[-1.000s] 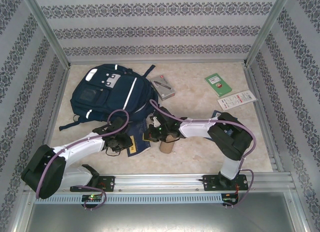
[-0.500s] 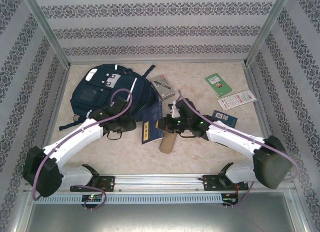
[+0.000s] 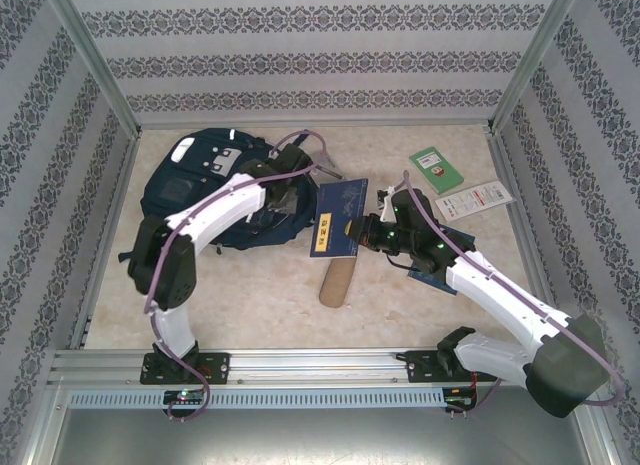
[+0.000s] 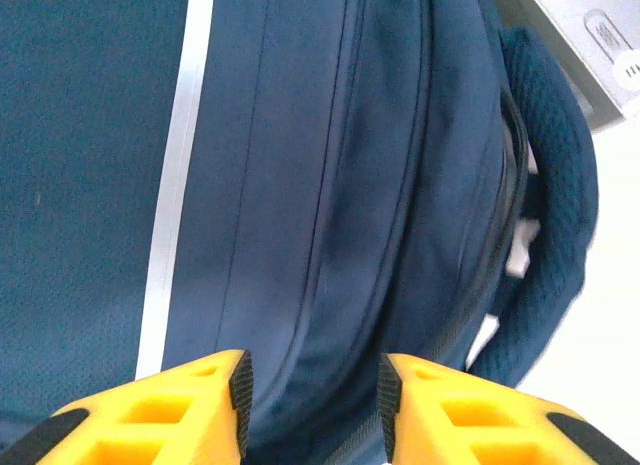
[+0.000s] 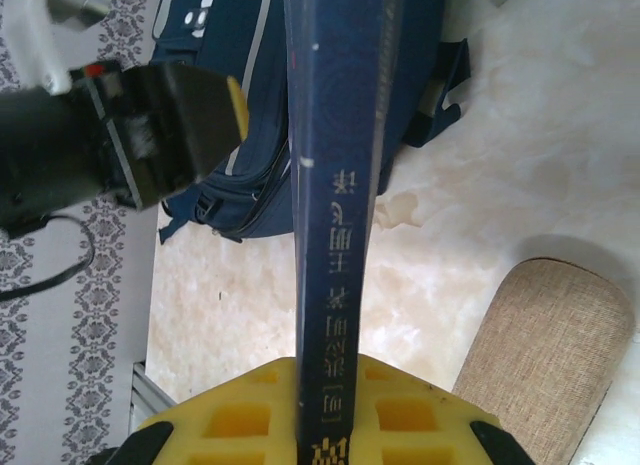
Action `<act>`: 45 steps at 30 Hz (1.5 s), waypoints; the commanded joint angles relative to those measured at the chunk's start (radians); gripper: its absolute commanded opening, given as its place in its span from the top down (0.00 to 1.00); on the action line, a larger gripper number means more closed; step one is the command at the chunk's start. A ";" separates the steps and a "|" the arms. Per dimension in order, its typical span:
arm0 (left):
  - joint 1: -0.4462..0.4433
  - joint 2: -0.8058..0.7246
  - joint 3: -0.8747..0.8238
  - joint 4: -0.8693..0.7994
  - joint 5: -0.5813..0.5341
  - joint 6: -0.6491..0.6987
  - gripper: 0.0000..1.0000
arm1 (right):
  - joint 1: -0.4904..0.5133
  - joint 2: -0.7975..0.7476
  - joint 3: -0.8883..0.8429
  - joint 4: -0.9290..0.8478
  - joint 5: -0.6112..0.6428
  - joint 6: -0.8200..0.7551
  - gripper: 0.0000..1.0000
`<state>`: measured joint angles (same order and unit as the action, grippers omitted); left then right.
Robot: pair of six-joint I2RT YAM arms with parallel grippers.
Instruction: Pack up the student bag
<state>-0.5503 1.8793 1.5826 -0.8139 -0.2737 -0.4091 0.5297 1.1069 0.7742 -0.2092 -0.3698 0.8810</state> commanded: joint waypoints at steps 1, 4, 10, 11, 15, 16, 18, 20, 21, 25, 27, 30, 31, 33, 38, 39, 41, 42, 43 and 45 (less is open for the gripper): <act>0.013 0.090 0.087 -0.074 -0.103 0.084 0.58 | -0.019 -0.010 -0.014 0.020 0.000 -0.033 1.00; 0.016 0.175 0.148 -0.086 -0.138 0.115 0.58 | -0.033 -0.010 -0.022 0.028 -0.006 -0.033 1.00; 0.026 0.289 0.240 -0.146 -0.192 0.134 0.60 | -0.055 0.008 -0.032 0.053 -0.025 -0.030 1.00; 0.027 0.298 0.247 -0.149 -0.197 0.136 0.62 | -0.058 0.015 -0.029 0.057 -0.032 -0.032 1.00; 0.039 0.321 0.259 -0.152 -0.203 0.152 0.82 | -0.066 0.054 -0.014 0.085 -0.053 -0.034 1.00; 0.040 0.325 0.263 -0.153 -0.203 0.154 0.91 | -0.068 0.064 -0.009 0.092 -0.058 -0.033 1.00; 0.045 0.322 0.277 -0.161 -0.206 0.155 1.00 | -0.069 0.087 0.004 0.109 -0.068 -0.033 1.00; 0.046 0.301 0.290 -0.165 -0.209 0.157 1.00 | -0.071 0.113 0.017 0.138 -0.079 -0.029 1.00; 0.046 0.287 0.300 -0.168 -0.210 0.156 1.00 | -0.071 0.128 0.024 0.155 -0.088 -0.022 1.00; 0.045 0.218 0.348 -0.185 -0.198 0.151 1.00 | -0.074 0.185 0.047 0.233 -0.126 0.006 1.00; 0.050 0.183 0.383 -0.209 -0.187 0.139 1.00 | -0.076 0.220 0.056 0.300 -0.149 0.039 1.00; 0.061 0.139 0.432 -0.234 -0.160 0.125 1.00 | -0.080 0.280 0.076 0.400 -0.178 0.093 1.00; 0.065 0.128 0.449 -0.241 -0.151 0.121 1.00 | -0.080 0.303 0.084 0.425 -0.185 0.110 1.00; 0.077 0.102 0.478 -0.248 -0.128 0.115 1.00 | -0.081 0.349 0.106 0.489 -0.202 0.142 1.00; 0.112 0.057 0.540 -0.252 -0.056 0.084 1.00 | -0.078 0.484 0.168 0.653 -0.237 0.245 1.00; 0.120 0.050 0.543 -0.246 -0.038 0.075 1.00 | -0.075 0.518 0.190 0.680 -0.244 0.264 1.00; 0.135 0.035 0.545 -0.229 -0.005 0.062 1.00 | -0.066 0.582 0.240 0.725 -0.250 0.291 1.00; 0.141 0.031 0.547 -0.224 0.005 0.056 1.00 | -0.060 0.616 0.271 0.741 -0.248 0.305 1.00; 0.146 0.029 0.550 -0.222 0.017 0.049 1.00 | -0.055 0.652 0.303 0.758 -0.245 0.317 1.00; 0.155 0.030 0.559 -0.226 0.042 0.033 1.00 | -0.042 0.715 0.364 0.776 -0.238 0.334 1.00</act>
<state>-0.4057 1.9648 2.0819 -1.0897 -0.2699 -0.3298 0.4675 1.7775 1.0569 0.4229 -0.5888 1.1599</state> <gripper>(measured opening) 0.072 0.107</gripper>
